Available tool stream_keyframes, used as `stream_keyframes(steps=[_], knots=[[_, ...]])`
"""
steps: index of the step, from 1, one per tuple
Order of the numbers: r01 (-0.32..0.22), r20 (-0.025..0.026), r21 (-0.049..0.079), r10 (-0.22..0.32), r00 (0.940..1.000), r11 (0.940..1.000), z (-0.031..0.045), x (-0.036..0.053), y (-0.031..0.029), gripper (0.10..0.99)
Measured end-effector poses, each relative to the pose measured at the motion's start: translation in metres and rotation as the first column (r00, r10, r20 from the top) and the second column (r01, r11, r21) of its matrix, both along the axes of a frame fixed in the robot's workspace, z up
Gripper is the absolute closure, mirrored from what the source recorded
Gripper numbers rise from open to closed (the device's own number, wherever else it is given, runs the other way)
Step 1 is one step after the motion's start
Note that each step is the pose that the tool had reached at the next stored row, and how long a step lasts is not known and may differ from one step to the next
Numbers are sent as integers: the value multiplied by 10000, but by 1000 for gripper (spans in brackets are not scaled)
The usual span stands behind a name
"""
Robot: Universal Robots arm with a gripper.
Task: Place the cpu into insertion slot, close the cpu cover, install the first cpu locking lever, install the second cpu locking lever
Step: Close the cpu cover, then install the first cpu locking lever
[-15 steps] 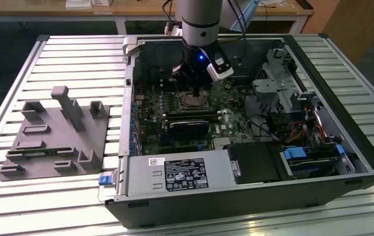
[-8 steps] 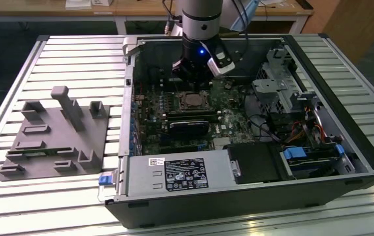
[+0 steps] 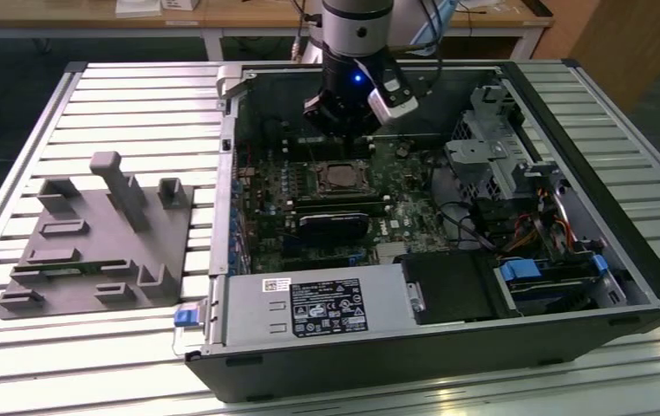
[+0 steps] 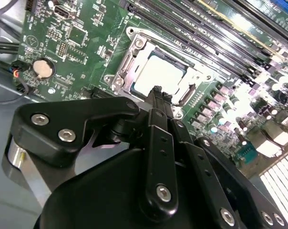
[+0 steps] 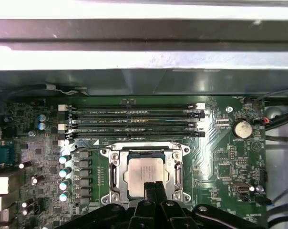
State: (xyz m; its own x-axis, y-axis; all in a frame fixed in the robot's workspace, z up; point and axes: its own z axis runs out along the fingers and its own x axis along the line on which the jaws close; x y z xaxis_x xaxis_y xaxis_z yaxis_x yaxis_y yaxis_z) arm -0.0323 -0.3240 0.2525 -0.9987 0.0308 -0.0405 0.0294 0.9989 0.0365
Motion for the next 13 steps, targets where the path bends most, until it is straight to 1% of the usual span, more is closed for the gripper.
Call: stream_keyframes(steps=[3,6,13], knots=[[8,0,1,-8,10000,10000,62,0,0,980],[13,0,0,-13,10000,10000,105,0,0,980],[23,0,1,-23,10000,10000,116,0,0,980]])
